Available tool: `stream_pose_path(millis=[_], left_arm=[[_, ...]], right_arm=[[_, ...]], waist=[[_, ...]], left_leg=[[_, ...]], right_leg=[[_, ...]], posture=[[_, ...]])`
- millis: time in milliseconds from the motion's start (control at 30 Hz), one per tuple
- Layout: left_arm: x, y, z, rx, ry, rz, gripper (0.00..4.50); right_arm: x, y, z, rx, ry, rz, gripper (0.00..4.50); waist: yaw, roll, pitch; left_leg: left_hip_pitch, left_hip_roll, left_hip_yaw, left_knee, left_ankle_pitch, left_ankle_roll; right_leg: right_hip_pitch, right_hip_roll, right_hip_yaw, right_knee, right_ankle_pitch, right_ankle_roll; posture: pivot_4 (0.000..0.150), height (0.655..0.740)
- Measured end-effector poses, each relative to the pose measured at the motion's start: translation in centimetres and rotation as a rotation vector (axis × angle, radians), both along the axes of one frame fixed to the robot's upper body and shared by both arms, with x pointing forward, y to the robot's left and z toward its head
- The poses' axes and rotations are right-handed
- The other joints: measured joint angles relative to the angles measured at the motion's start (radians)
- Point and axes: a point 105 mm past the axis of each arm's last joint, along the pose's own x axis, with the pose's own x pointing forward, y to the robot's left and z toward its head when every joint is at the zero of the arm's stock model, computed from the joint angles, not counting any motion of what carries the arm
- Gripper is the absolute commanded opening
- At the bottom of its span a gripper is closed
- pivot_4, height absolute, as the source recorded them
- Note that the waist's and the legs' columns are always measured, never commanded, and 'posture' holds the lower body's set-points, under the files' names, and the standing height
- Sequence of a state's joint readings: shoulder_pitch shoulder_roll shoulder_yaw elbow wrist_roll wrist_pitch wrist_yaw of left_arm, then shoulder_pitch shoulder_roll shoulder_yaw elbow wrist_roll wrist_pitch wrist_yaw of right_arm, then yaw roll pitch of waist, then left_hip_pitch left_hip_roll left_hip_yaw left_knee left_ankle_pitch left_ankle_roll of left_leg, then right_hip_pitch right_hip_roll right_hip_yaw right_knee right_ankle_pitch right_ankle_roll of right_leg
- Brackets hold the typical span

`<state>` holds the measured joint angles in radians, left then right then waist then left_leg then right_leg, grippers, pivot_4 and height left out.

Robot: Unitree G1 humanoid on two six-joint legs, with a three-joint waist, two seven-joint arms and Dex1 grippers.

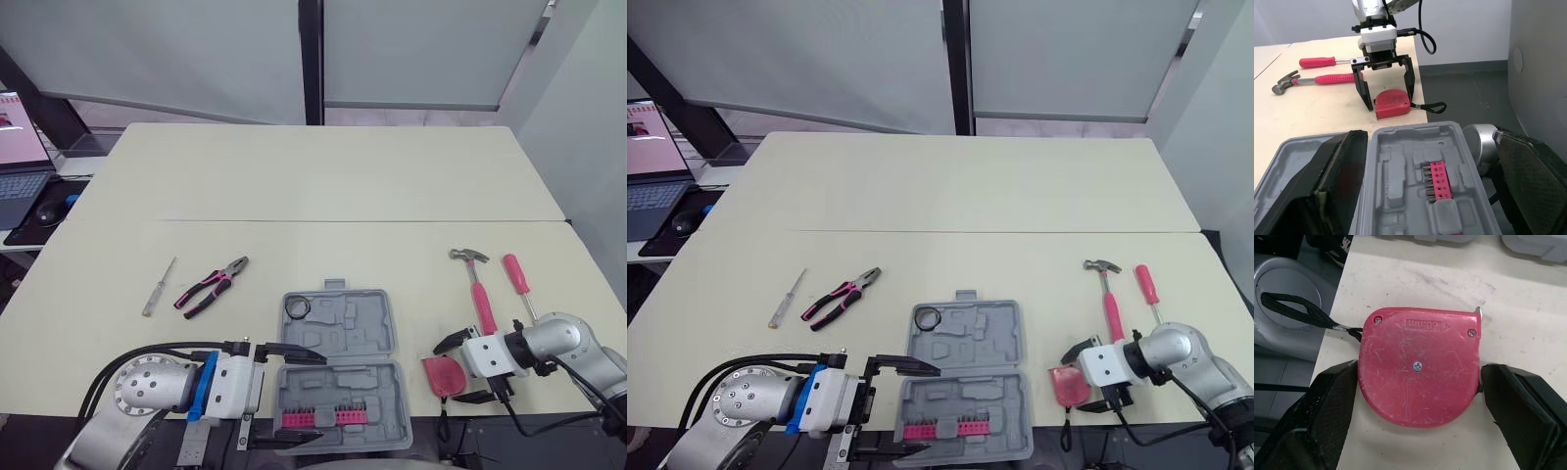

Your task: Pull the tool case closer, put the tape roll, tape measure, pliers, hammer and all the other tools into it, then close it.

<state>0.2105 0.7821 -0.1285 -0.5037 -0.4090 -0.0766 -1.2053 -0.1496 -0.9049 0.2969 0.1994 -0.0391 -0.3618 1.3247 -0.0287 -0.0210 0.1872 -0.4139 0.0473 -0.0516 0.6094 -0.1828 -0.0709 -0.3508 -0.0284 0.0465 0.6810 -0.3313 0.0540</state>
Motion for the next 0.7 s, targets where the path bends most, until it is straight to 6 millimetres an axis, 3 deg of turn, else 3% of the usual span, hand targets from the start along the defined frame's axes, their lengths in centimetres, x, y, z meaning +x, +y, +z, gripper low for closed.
stream_pose_path(millis=[67, 233, 433, 533, 700], left_arm=[[0.2, 0.0, 0.1, 0.000, -0.004, 0.007, 4.50], [0.6, -0.1, 0.3, 0.001, -0.012, 0.019, 4.50], [1.2, 0.2, 0.3, 0.004, 0.005, 0.079, 4.50], [2.1, 1.0, 0.5, -0.001, 0.021, 0.163, 4.50], [3.3, 2.9, 0.9, 0.002, 0.082, 0.310, 4.50]], right_arm=[[0.1, 0.1, 0.0, 0.006, -0.003, -0.004, 4.44], [0.2, 0.2, 0.0, 0.015, -0.017, -0.007, 3.39], [0.2, 0.5, 0.3, 0.022, -0.027, -0.018, 3.39], [0.8, 1.1, 1.8, 0.011, -0.058, -0.022, 3.39], [3.3, 3.6, 6.7, -0.018, -0.155, -0.022, 3.39]], waist=[[0.000, 0.000, 0.000], [0.000, 0.000, 0.000], [0.000, 0.000, 0.000], [-0.002, 0.001, 0.000], [-0.003, 0.002, 0.000]], left_leg=[[0.000, 0.000, 0.000, 0.000, 0.000, 0.000], [0.001, 0.000, 0.000, 0.000, 0.000, 0.000], [0.001, 0.000, 0.000, 0.000, 0.000, 0.000], [0.001, 0.000, 0.000, 0.000, 0.000, 0.000], [0.002, 0.001, -0.001, 0.000, 0.000, 0.000]], right_leg=[[0.000, 0.000, 0.000, 0.000, 0.000, 0.000], [0.001, 0.000, 0.000, 0.000, 0.000, 0.000], [0.001, 0.000, 0.000, 0.000, 0.000, 0.000], [0.001, 0.000, 0.000, 0.001, 0.000, 0.000], [0.000, 0.001, 0.000, 0.001, 0.001, 0.000]], posture=[[0.150, 0.7400], [0.150, 0.7400], [0.150, 0.7400], [0.150, 0.7400], [0.150, 0.7400]])
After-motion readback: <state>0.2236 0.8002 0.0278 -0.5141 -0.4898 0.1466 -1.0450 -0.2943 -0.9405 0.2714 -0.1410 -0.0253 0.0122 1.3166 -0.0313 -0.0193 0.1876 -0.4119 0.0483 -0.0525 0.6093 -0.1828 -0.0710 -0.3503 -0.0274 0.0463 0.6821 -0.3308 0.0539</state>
